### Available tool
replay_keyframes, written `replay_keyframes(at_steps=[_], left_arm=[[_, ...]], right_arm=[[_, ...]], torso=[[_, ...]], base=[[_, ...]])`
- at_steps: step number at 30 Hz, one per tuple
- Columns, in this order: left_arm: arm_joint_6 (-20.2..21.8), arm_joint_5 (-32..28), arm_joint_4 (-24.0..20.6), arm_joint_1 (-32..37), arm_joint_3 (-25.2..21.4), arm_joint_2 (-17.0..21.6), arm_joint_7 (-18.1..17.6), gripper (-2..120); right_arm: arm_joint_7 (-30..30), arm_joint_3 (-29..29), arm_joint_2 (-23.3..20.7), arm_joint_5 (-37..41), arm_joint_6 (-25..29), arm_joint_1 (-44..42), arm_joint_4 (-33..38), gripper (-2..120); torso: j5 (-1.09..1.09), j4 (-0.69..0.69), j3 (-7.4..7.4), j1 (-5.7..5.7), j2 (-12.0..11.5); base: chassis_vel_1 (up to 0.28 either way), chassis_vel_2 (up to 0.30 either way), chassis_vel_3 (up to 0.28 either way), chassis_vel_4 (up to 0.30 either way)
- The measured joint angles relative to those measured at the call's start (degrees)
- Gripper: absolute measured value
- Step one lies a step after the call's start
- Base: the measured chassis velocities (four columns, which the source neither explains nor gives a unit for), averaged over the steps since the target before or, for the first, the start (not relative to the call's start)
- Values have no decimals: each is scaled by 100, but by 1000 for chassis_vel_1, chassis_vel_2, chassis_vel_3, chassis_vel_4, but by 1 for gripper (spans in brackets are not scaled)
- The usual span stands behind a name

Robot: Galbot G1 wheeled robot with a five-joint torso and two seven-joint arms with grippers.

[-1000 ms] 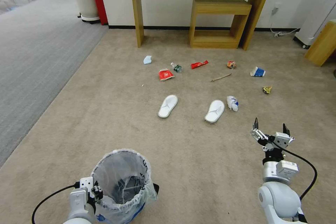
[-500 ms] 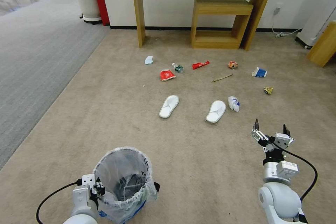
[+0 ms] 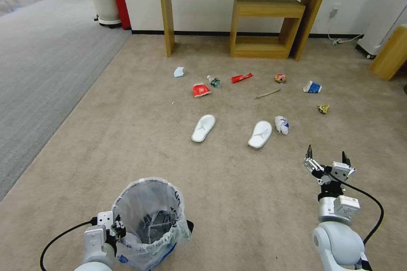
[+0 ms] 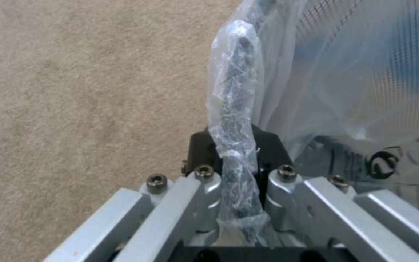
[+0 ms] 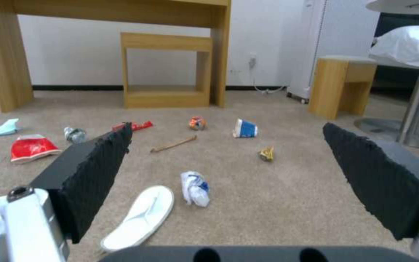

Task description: Pick up the trash bin and place the garbage on the floor into it.

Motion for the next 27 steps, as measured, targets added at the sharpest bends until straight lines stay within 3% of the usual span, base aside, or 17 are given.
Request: replay_keyframes(at_steps=[18,27], left_arm=[[225,-758,-671,-65,-484,198,-212,2],[261,-1124,-797,-222,-732,206,-317,2]], right_arm=[[0,-12,4,-75,-20,-63,12,100],[-6,-16,5,-114,-28,-92,11,100]], torso=[[7,2,-2,0,3],[7,2,-3,0,3]], base=[[0,0,0,0],[0,0,0,0]])
